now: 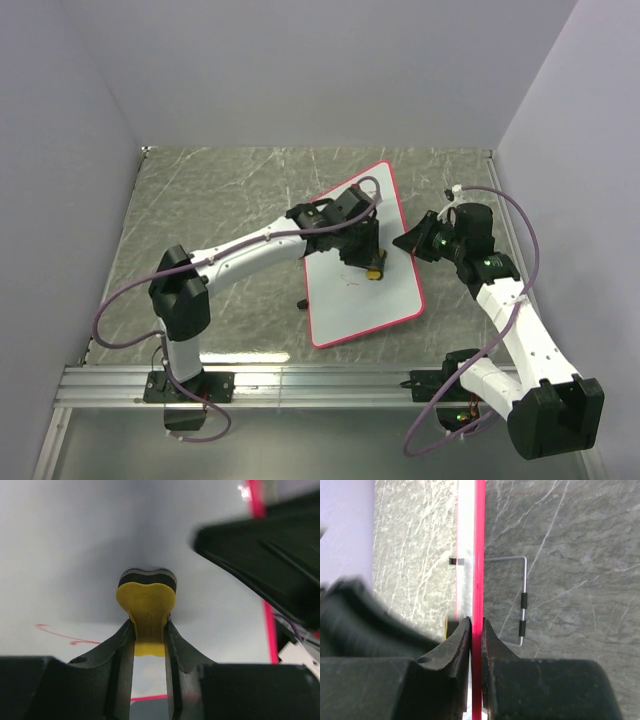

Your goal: Erase the whiteboard

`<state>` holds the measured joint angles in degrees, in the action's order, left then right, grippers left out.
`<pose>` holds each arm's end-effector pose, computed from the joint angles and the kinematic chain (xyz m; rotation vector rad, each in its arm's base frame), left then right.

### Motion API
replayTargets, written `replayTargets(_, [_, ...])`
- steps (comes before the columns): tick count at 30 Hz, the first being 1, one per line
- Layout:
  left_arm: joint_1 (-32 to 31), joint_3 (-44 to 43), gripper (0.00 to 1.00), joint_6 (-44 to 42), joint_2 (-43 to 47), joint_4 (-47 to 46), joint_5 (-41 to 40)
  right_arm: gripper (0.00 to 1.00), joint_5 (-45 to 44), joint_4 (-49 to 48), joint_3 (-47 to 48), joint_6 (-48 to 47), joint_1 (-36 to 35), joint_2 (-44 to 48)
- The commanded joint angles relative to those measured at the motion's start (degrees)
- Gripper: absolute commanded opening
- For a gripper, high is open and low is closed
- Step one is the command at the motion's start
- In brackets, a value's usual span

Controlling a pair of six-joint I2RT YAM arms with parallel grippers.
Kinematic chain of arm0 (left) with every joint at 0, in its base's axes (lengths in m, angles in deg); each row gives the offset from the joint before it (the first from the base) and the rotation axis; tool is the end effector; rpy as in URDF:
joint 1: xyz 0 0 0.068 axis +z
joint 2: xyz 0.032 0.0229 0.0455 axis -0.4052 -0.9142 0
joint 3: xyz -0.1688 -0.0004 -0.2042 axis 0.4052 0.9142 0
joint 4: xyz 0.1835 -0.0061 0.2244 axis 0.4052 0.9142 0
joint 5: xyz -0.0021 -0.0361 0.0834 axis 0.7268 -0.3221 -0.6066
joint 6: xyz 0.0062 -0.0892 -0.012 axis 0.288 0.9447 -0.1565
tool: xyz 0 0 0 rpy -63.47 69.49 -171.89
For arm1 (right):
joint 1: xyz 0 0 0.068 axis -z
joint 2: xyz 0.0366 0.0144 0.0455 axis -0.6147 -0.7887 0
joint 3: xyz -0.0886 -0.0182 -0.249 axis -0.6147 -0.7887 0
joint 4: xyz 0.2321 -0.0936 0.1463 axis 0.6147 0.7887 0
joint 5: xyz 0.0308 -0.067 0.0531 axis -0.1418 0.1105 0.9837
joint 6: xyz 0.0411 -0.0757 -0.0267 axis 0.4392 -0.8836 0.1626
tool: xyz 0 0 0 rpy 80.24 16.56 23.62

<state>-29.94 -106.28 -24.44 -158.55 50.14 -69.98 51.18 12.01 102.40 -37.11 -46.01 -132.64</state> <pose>0.2673 -0.3864 0.2453 0.2522 2.6550 -0.8780 0.2748 0.0745 0.2532 0.1722 2.1878 0.8816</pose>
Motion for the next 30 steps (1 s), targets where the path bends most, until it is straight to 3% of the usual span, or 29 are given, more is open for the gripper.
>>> replayTargets(1, [-5.66,0.49,0.0,-0.38,-2.6,-4.51,6.18,0.0,3.0,1.04,0.69,-6.68,-1.86,-1.14])
replayTargets(7, [-4.0,15.33,0.0,2.16,2.23,-11.35,5.04,0.0,3.0,1.31,0.86,-6.76,-1.85,-1.06])
replayTargets(11, [2.06,28.68,0.0,4.62,5.67,-18.48,6.01,0.0,3.0,1.31,0.34,-6.59,-1.77,-0.53])
replayTargets(14, [6.29,31.43,0.0,2.88,5.15,-18.84,5.31,0.0,3.09,1.31,-0.02,-6.33,-1.77,-0.18])
replayTargets(23, [7.79,27.33,0.0,-0.82,-0.83,-13.74,3.29,0.0,2.74,2.45,0.6,-6.85,-1.77,0.09])
replayTargets(30, [-4.58,9.13,0.0,-4.33,-0.83,-3.64,1.0,0.0,2.39,2.36,0.34,-6.77,-1.86,0.62])
